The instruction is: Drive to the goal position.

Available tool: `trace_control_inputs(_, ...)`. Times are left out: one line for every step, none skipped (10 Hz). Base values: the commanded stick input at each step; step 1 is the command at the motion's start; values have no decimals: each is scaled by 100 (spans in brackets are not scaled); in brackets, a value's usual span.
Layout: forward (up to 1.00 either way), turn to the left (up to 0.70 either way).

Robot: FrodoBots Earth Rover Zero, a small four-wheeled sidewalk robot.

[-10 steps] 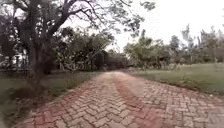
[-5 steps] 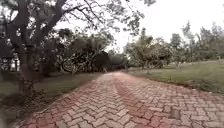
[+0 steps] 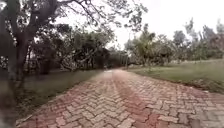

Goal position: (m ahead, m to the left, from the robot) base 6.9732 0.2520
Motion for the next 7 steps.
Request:
trace_control_inputs(70,1)
trace_control_inputs(70,1)
trace_control_inputs(70,1)
trace_control_inputs(70,1)
trace_control_inputs(70,1)
trace_control_inputs(70,1)
trace_control_inputs(70,1)
